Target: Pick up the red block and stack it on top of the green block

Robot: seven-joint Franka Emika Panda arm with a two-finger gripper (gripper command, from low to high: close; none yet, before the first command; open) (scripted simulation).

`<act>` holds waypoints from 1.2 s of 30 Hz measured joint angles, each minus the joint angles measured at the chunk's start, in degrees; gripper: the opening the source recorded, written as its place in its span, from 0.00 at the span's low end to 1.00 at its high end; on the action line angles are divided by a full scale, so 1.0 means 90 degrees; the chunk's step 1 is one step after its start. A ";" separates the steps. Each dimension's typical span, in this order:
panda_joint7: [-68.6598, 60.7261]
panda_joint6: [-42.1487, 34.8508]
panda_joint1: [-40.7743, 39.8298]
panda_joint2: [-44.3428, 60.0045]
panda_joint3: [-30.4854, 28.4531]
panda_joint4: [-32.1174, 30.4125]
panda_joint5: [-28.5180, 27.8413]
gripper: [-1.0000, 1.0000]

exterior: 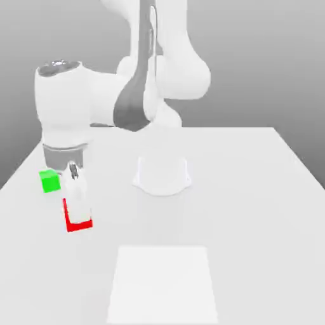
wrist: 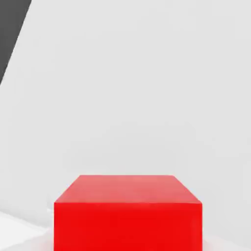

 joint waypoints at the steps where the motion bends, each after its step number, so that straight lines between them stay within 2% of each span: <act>1: 0.0049 -0.0035 -0.0211 -0.0067 -0.0155 -0.0028 -0.0078 0.00; 16: 0.0805 -0.0100 -0.3472 -0.0629 -0.2318 -0.0520 -0.1280 0.00; 26: 0.0227 0.0051 -0.3090 -0.0348 -0.2694 -0.0417 -0.0469 0.00; 36: -0.0600 0.0912 -0.2538 0.0576 -0.2966 -0.0422 0.0727 0.00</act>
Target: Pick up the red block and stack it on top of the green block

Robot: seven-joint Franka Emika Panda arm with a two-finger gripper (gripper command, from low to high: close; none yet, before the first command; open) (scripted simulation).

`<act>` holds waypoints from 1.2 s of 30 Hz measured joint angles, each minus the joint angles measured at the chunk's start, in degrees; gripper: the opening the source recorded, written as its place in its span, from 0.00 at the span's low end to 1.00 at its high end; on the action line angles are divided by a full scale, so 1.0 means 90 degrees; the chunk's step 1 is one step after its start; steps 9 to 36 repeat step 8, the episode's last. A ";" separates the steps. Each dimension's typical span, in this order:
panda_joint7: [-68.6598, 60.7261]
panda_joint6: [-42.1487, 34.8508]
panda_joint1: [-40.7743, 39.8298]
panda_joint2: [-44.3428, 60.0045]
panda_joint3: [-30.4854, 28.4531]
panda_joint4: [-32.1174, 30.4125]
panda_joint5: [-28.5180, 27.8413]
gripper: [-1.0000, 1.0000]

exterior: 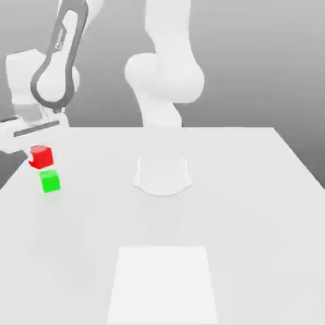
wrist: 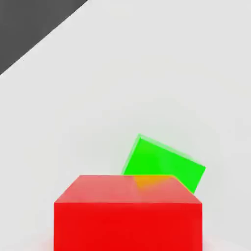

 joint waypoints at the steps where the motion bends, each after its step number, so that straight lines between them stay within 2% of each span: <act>1: -0.0117 0.0111 0.0046 0.0123 0.0000 -0.0009 0.0168 0.00; 5: -0.0671 0.0573 0.0101 0.0658 0.0115 -0.0056 0.0964 0.00; 6: -0.0796 0.0678 0.0040 0.0780 0.0208 -0.0068 0.1145 1.00; 36: -0.0796 0.0678 0.0040 0.0780 0.0208 -0.0068 0.1145 1.00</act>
